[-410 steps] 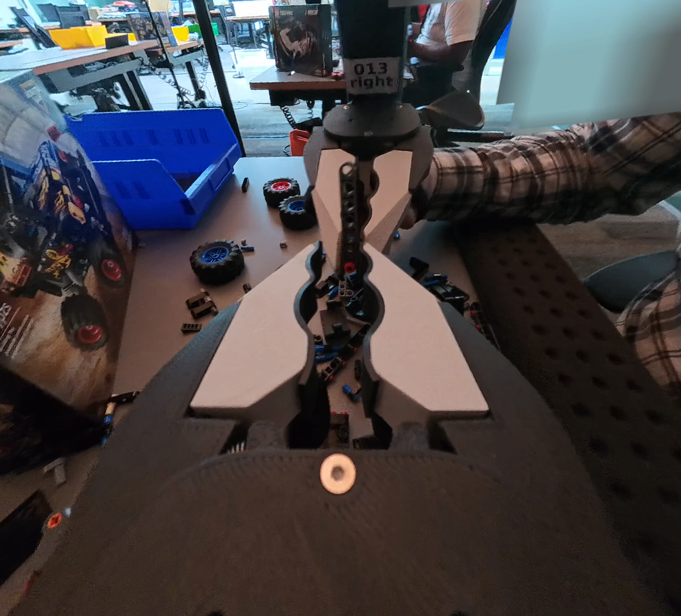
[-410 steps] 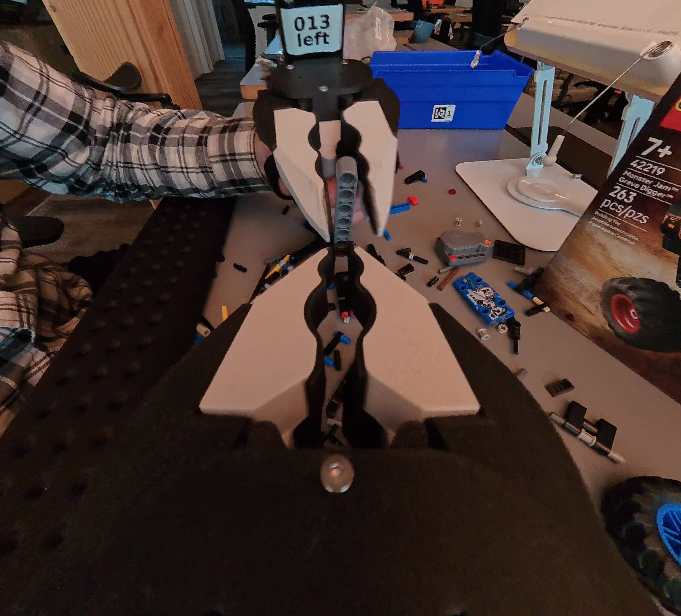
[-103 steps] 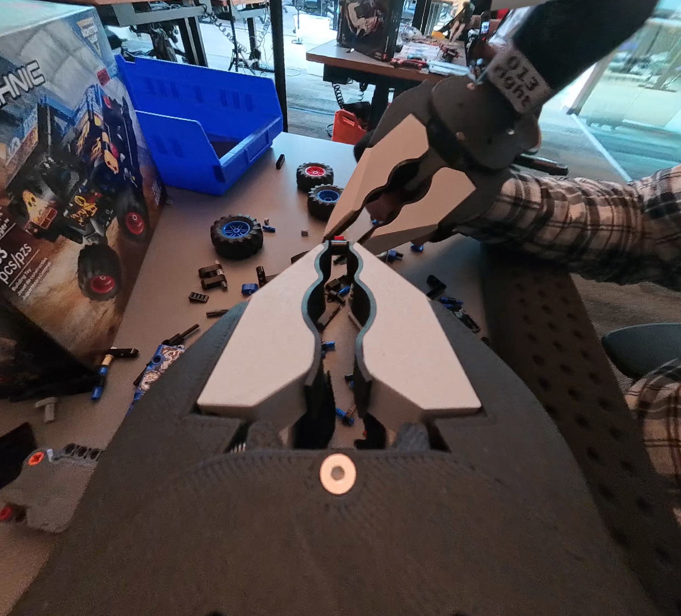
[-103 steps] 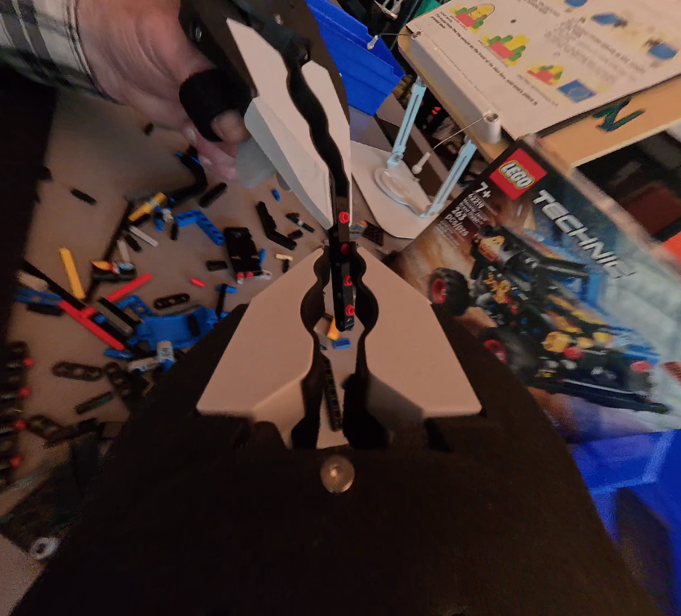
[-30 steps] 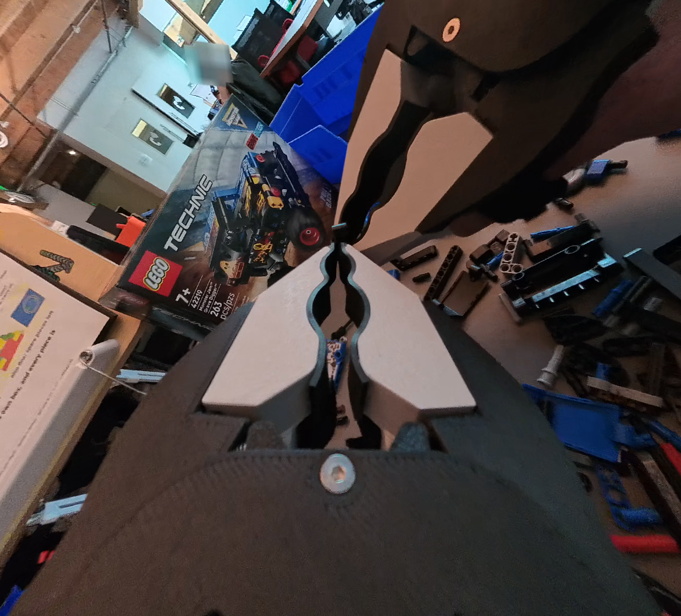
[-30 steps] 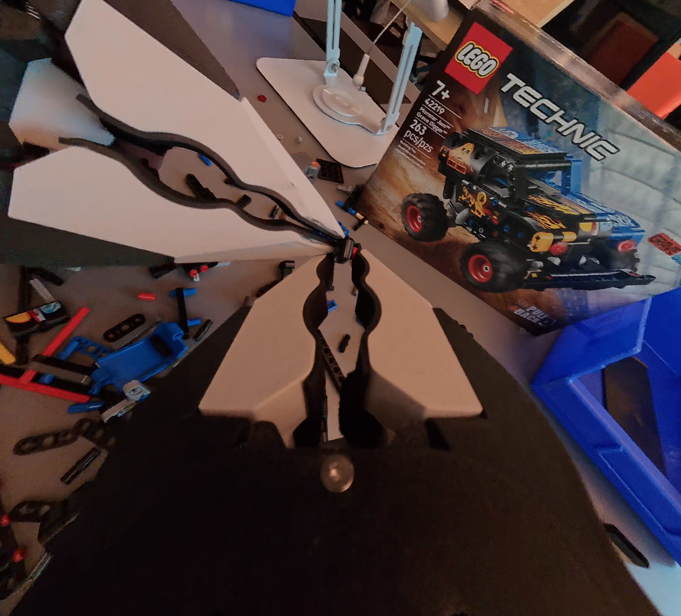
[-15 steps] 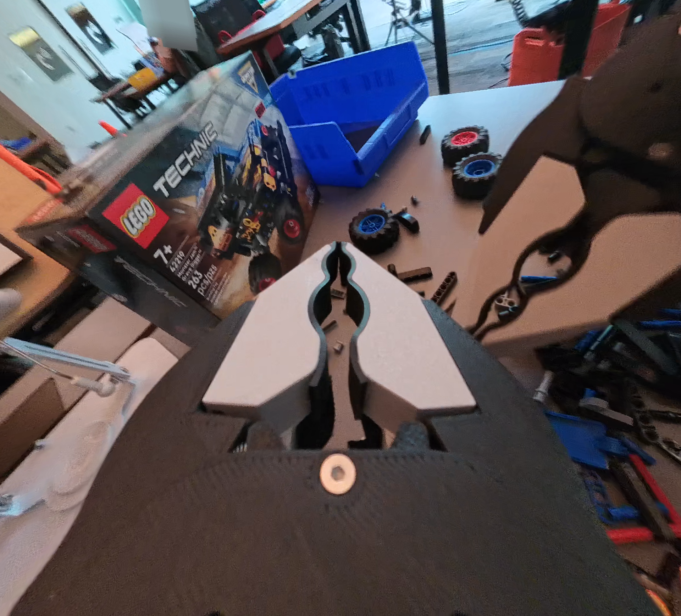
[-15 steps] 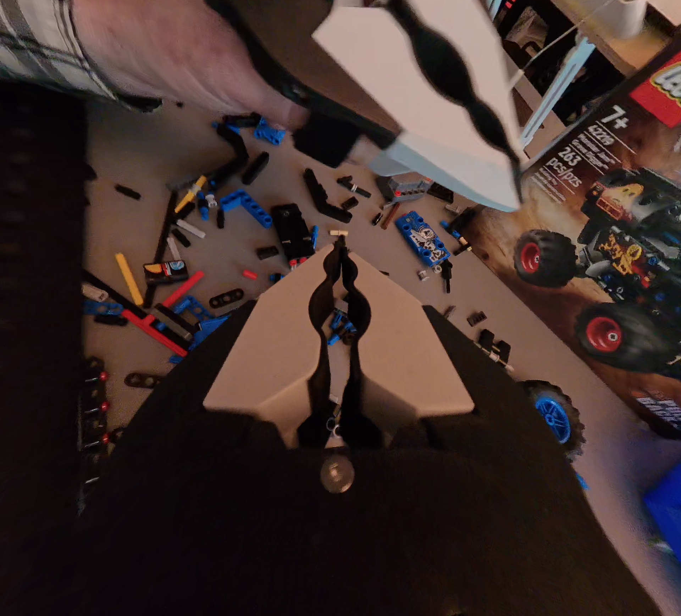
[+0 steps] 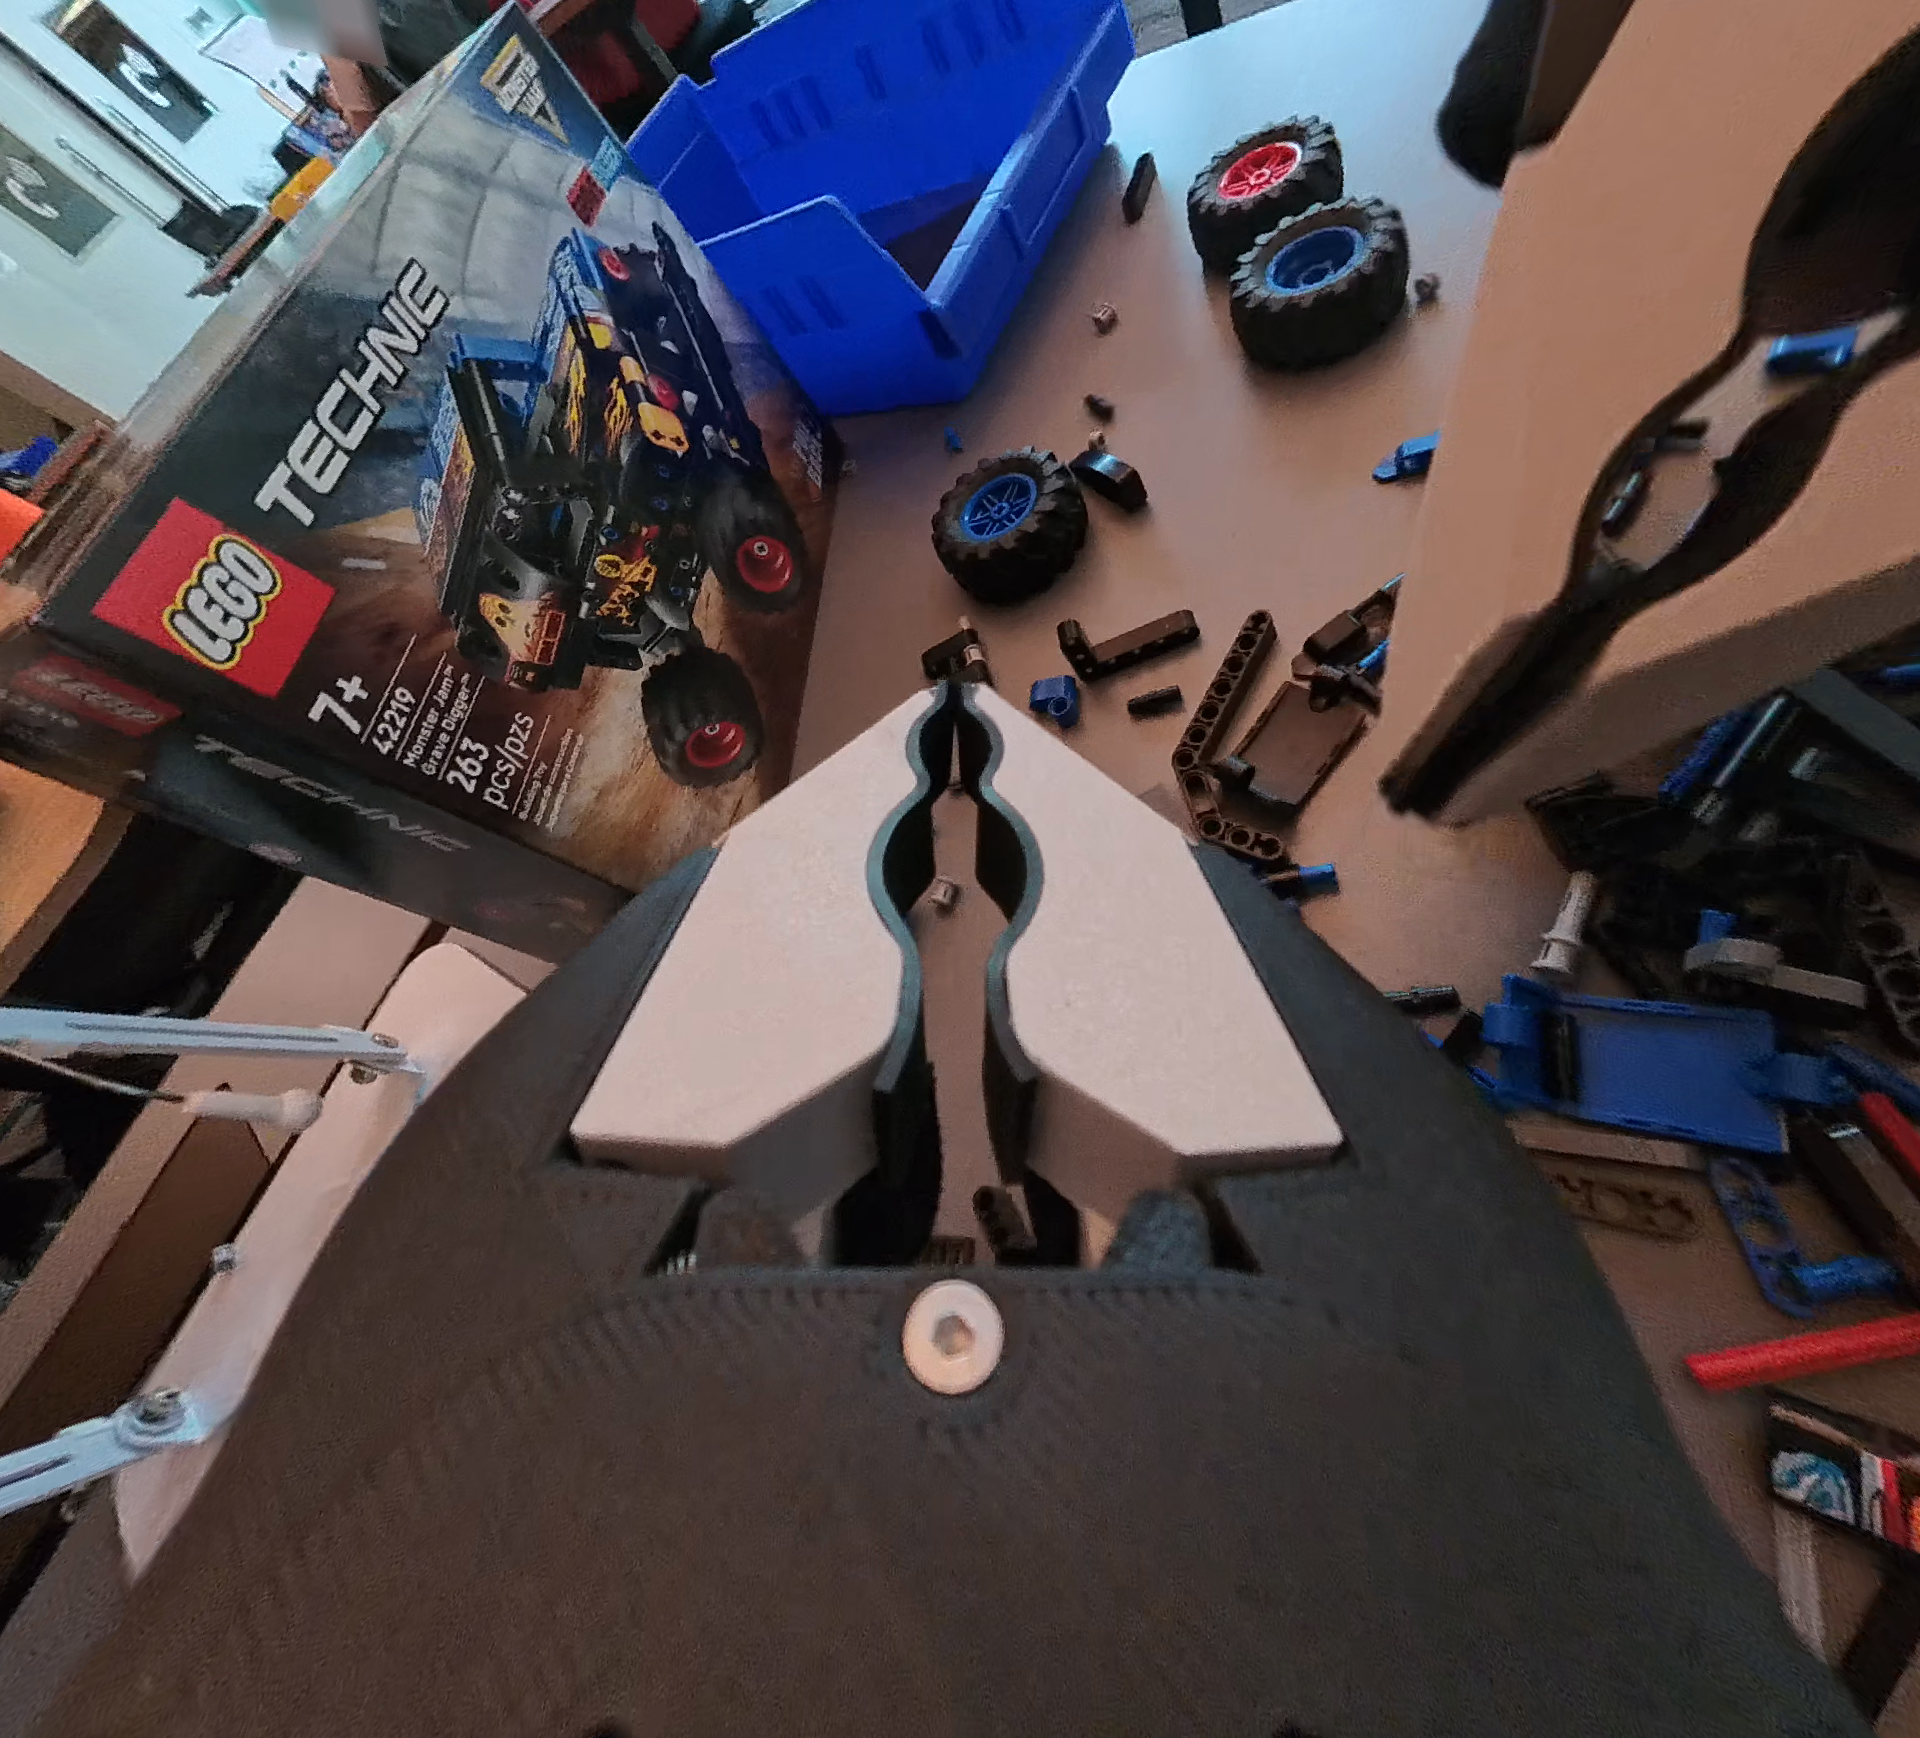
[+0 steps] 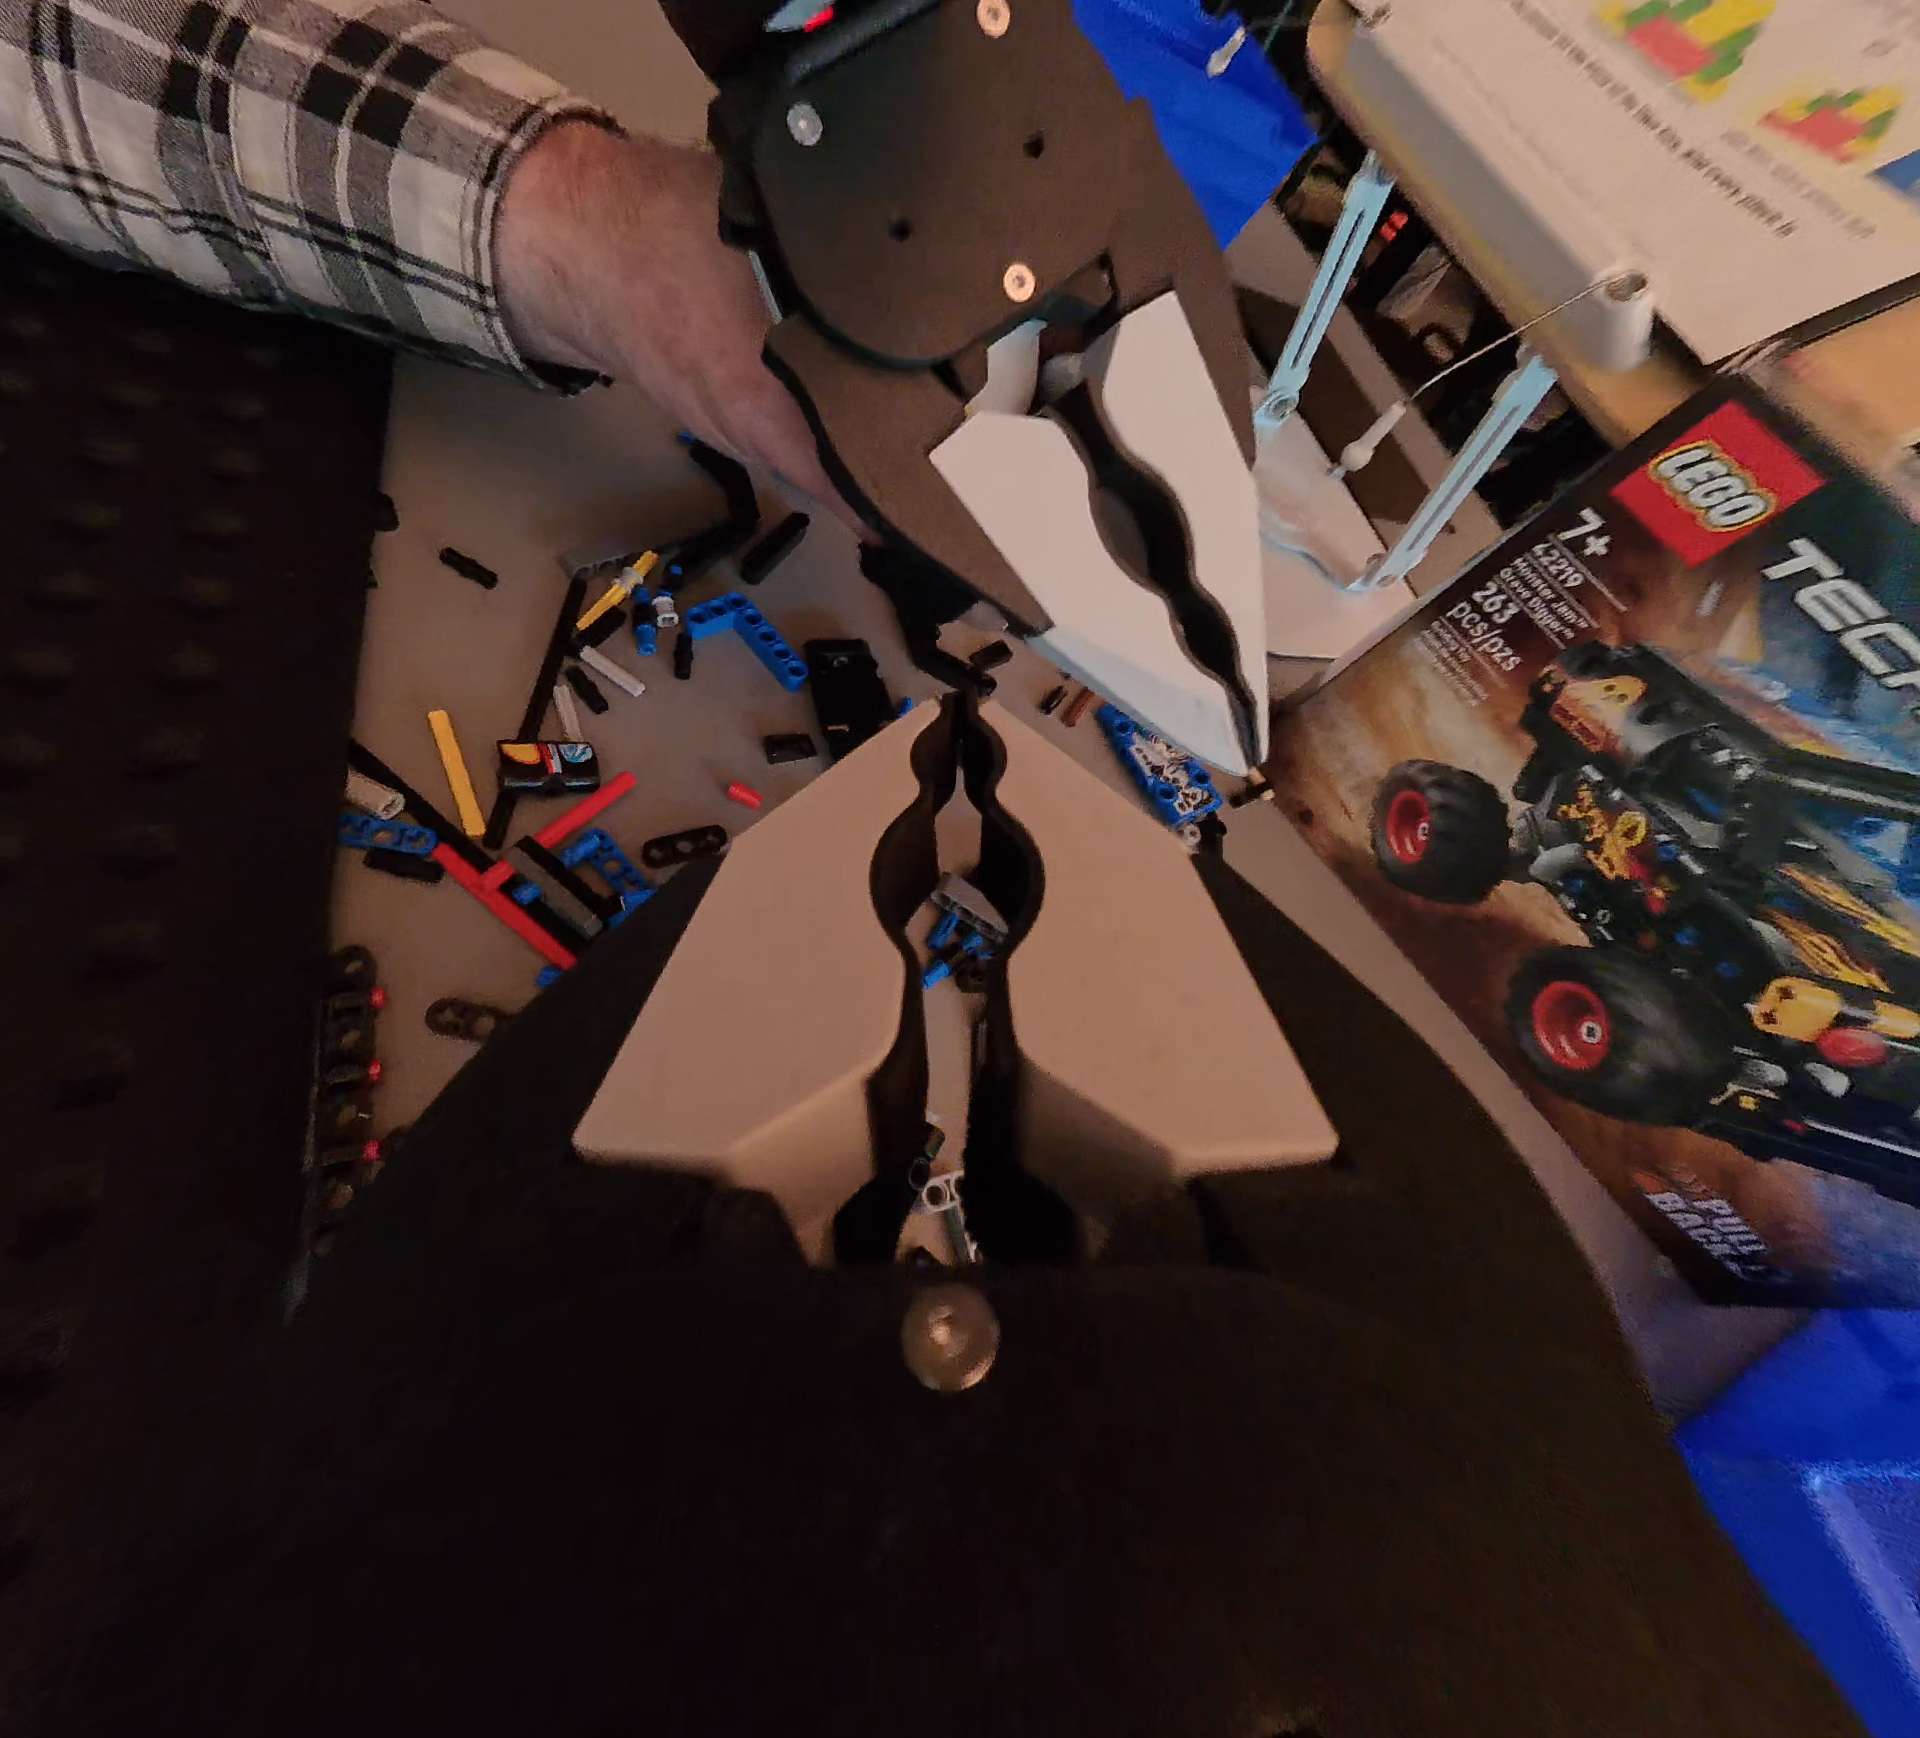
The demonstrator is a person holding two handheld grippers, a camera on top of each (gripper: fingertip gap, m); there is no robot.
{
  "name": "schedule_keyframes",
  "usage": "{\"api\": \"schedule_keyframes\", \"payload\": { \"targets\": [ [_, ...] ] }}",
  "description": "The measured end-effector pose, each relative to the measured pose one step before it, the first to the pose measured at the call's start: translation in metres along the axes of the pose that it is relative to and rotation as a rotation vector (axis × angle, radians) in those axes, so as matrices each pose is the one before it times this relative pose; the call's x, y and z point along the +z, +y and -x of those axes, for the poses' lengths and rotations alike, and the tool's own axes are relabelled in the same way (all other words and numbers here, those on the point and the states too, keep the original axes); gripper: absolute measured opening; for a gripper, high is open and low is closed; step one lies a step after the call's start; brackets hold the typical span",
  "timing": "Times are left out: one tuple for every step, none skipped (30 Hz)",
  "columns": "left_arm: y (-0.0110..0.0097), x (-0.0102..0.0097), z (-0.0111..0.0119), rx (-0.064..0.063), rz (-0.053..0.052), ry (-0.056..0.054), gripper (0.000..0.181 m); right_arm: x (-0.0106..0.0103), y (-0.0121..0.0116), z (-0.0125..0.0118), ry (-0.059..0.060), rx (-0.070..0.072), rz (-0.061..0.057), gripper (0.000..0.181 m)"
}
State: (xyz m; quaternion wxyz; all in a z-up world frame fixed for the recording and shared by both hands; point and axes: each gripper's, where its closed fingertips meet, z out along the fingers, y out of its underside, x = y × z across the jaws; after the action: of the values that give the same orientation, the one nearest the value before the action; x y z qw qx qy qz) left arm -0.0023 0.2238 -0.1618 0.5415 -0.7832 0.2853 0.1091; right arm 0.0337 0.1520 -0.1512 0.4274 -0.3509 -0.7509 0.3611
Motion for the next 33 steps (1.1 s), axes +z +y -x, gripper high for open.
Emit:
{"api": "schedule_keyframes", "payload": {
  "targets": [
    [-0.00015,-0.00191,-0.00053,0.0249,0.0076,-0.0112,0.0,-0.00386,-0.0021,0.00153,0.0028,-0.0039,-0.0179,0.0],
    [-0.00127,-0.00305,-0.00125,0.0262,0.0008,-0.009,0.0,-0.00363,-0.00096,0.00243,0.0001,-0.0023,-0.0179,0.0],
    [-0.0019,-0.00428,-0.00211,0.0286,-0.0011,-0.0067,0.0,-0.00357,0.00112,0.00205,0.0039,-0.0029,-0.01,0.0],
    [-0.00154,-0.0048,-0.00123,0.0285,0.0059,-0.0153,0.0,-0.00342,0.00367,0.0021,0.0057,-0.0074,0.0017,0.0],
    [-0.00063,-0.00502,-0.00199,0.0197,0.0112,-0.0148,0.0,-0.00344,0.00576,0.00168,0.01,-0.0107,0.0109,0.0],
    [0.00014,-0.00516,-0.00358,0.0056,0.0137,-0.0126,0.0,-0.00335,0.00648,0.00121,0.0144,-0.0102,0.014,0.0],
    [0.0005,-0.0057,-0.00518,0.0017,0.0114,-0.0141,0.001,-0.00355,0.00644,0.00142,0.0142,-0.006,0.0155,0.0],
    [0.00084,-0.0065,-0.00633,0.0038,0.0078,-0.0206,0.002,-0.00372,0.0057,0.00168,0.0151,-0.0029,0.0121,0.0],
    [0.00204,-0.00671,-0.00733,0.0052,0.0109,-0.0256,0.003,-0.00437,0.00406,0.00318,0.0108,-0.004,-0.0029,0.0],
    [0.00284,-0.00714,-0.00795,0.0056,0.0123,-0.0288,0.003,-0.00497,0.00386,0.00345,0.011,-0.0072,-0.0024,0.0],
    [0.00391,-0.00755,-0.00629,0.0089,0.0154,-0.0421,0.004,-0.00559,0.00371,0.00218,0.0202,-0.0156,0.0025,0.0],
    [0.00615,-0.00845,-0.00424,0.0187,0.0338,-0.0522,0.005,-0.0064,0.00232,0.00126,0.0286,-0.0213,-0.0009,0.0],
    [0.00839,-0.00971,-0.00113,0.0205,0.0565,-0.0658,0.007,-0.00675,0.00028,0.0026,0.0185,-0.0109,-0.0103,0.0],
    [0.00759,-0.0111,-0.00088,-0.0022,0.0496,-0.0607,0.007,-0.00592,0.00007,0.00533,-0.0024,0.005,-0.0126,0.0],
    [0.00482,-0.01126,-0.00428,-0.0248,0.0185,-0.0374,0.006,-0.00446,0.00315,0.00587,-0.0102,0.0075,0.0,0.0],
    [0.00327,-0.01085,-0.00023,-0.0118,-0.0048,-0.0717,0.005,-0.00314,0.00618,0.00231,0.0062,-0.0043,0.0259,0.0],
    [0.00203,-0.00828,0.00003,0.0479,-0.0117,-0.0712,0.002,-0.00304,0.00428,-0.00011,0.0209,-0.0127,0.0228,0.0],
    [-0.00128,-0.00504,0.0072,0.0698,0.0016,-0.0864,0.001,-0.00353,-0.0012,0.00127,0.0134,-0.0088,-0.0061,0.0],
    [-0.00484,-0.00198,0.00779,0.0106,-0.0231,-0.0595,0.0,-0.00378,-0.00495,0.00391,-0.0019,-0.005,-0.023,0.0],
    [-0.00138,0.0018,0.00213,-0.0107,-0.013,-0.0076,0.0,-0.00341,-0.00515,0.00405,0.0036,-0.0122,-0.0205,0.0],
    [0.0074,0.00402,0.00169,-0.0172,0.0389,-0.0015,0.0,-0.00243,-0.00254,0.00352,0.0089,-0.0193,-0.0044,0.0],
    [0.00664,0.00252,0.00281,-0.0119,0.0364,-0.0118,0.002,-0.00265,-0.00049,0.00281,0.0098,-0.0168,0.0083,0.0],
    [-0.00087,-0.00056,0.00077,-0.009,-0.007,-0.003,0.001,-0.0048,-0.00162,0.00046,0.0215,-0.0166,0.0067,0.0],
    [-0.00308,-0.00115,-0.00258,0.0027,-0.0194,0.013,0.0,-0.00866,-0.00309,-0.003,0.04,-0.0127,0.0077,0.0],
    [-0.00011,0.00105,-0.00347,0.0166,0.0016,0.0121,0.0,-0.01238,-0.00326,-0.00417,0.0327,0.0061,0.0144,0.0],
    [0.00108,0.00197,-0.00312,0.0201,0.0122,0.0095,0.0,-0.01571,-0.00482,-0.00461,0.0205,0.0201,0.0042,0.001],
    [-0.00122,0.00041,-0.00197,0.0112,-0.0043,0.0061,0.0,-0.01761,-0.00741,-0.00629,0.0253,0.0198,-0.0203,0.001],
    [-0.00329,-0.0017,0.00048,-0.0026,-0.0198,-0.0018,0.0,-0.01719,-0.00965,-0.00683,0.0223,0.0173,-0.0353,0.001],
    [-0.00223,-0.00214,0.00164,-0.01,-0.0162,-0.0053,0.0,-0.01406,-0.00904,-0.00475,0.0042,0.0098,-0.035,0.003],
    [-0.00069,-0.00146,0.00153,-0.0096,-0.0051,-0.0061,0.0,-0.00933,-0.00463,-0.00287,-0.0093,0.0007,-0.0189,0.005],
    [-0.00027,-0.00061,0.00026,-0.0062,-0.0016,0.0006,0.0,-0.00447,0.00192,-0.00195,-0.0121,0.0021,0.0039,0.008],
    [-0.00093,-0.00003,0.00036,-0.001,-0.0037,-0.0025,0.0,0.00001,0.00789,-0.0008,-0.0142,0.0077,0.0188,0.011],
    [-0.00094,0.00027,0.00005,-0.0027,-0.0047,0.0004,0.0,0.00321,0.01091,0.00061,-0.0155,0.0091,0.0177,0.014]
  ]
}}
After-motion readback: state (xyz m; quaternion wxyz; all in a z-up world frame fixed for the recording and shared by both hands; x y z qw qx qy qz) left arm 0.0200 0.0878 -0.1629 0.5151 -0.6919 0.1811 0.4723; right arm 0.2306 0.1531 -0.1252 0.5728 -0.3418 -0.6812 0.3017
